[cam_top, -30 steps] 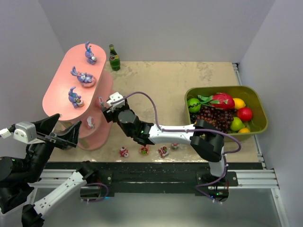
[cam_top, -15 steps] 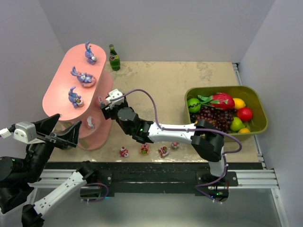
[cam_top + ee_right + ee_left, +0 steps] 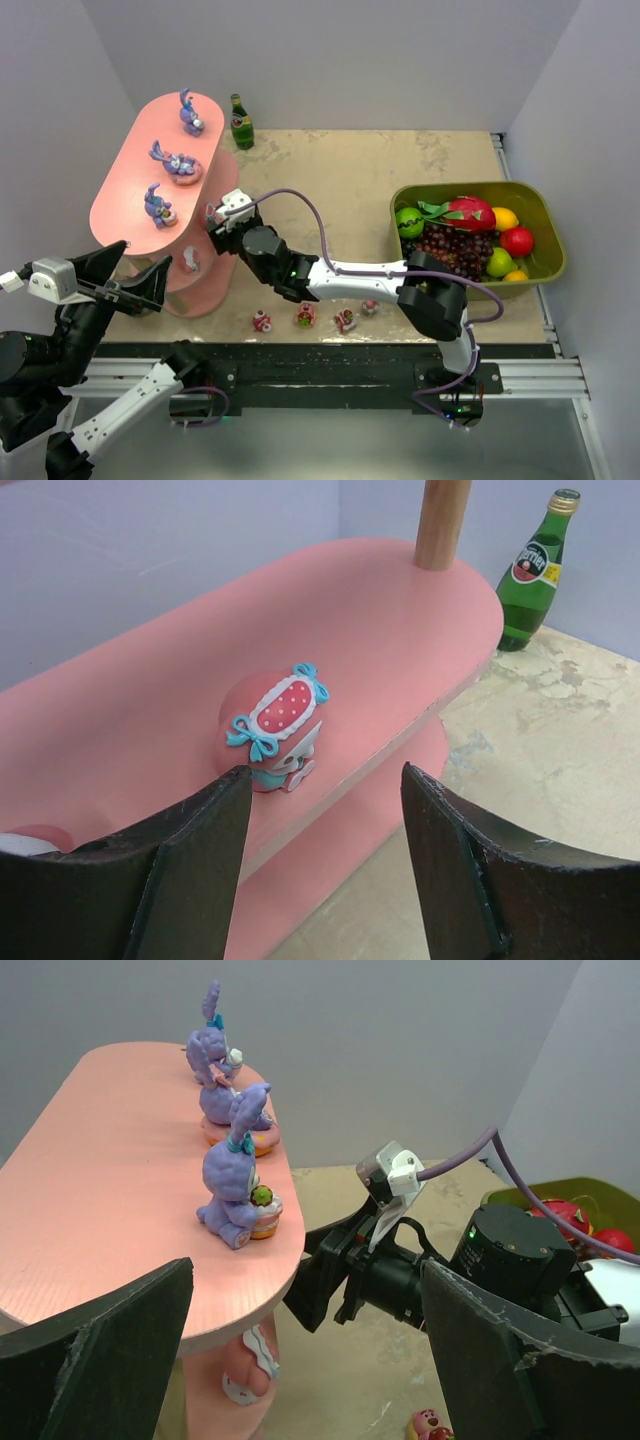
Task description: Place and organize the plastic toys onto the shelf
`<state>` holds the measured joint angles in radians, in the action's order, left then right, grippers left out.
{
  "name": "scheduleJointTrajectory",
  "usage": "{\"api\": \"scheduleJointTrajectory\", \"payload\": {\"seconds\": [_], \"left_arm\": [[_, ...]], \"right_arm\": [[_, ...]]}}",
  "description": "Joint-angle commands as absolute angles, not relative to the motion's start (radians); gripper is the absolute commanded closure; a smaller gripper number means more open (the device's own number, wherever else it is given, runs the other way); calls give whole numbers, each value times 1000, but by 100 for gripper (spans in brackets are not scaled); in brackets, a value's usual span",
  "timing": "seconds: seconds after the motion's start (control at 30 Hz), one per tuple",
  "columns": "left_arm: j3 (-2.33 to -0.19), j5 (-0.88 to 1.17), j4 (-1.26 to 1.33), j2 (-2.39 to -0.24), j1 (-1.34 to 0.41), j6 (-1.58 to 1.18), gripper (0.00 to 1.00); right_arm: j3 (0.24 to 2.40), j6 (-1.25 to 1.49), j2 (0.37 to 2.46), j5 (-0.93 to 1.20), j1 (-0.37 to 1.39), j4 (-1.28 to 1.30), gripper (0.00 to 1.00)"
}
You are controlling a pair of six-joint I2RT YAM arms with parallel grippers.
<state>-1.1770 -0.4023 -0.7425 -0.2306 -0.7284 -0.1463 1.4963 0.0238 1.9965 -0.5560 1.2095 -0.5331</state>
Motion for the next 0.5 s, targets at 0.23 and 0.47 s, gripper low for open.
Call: {"api": "scheduleJointTrajectory", "payload": {"seconds": [0.23,0.47], "left_arm": [[-1209,-422,-746,-224,-726,-153,1],[-1213,-420,-755,-222,-726,-159,1]], "right_arm": [[1519,44,1977,-552,1207,-542,36],[1350,133,1786,-626,1207,-471,36]]}}
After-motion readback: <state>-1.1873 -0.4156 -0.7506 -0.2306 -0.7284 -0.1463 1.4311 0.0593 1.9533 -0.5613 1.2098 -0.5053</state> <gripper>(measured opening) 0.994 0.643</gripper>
